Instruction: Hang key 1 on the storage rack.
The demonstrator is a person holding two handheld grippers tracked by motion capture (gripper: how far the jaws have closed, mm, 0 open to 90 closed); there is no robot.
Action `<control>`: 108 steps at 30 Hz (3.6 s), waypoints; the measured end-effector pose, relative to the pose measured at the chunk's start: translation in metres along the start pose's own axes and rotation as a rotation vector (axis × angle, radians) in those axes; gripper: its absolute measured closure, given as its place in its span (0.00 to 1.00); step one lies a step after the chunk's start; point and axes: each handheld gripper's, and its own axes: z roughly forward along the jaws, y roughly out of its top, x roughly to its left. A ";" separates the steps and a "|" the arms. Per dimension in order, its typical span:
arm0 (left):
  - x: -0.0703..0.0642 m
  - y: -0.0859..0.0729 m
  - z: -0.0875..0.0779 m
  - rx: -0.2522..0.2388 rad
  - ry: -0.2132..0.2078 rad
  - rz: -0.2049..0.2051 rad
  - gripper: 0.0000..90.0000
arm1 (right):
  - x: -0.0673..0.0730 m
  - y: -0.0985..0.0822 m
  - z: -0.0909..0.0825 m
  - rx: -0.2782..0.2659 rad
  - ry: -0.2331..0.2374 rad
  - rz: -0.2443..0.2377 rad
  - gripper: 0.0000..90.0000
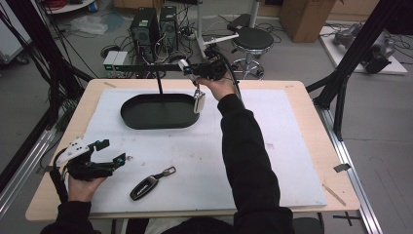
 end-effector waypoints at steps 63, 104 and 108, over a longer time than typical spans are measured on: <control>0.002 -0.001 0.002 0.010 -0.010 0.000 0.13 | -0.043 0.044 0.050 -0.037 -0.150 0.055 0.82; -0.001 -0.001 0.002 0.017 -0.015 -0.008 0.13 | -0.030 -0.034 -0.032 0.012 -0.147 -0.074 0.11; -0.001 -0.001 0.002 0.018 -0.012 -0.005 0.13 | -0.024 -0.037 -0.040 0.030 -0.155 -0.097 0.11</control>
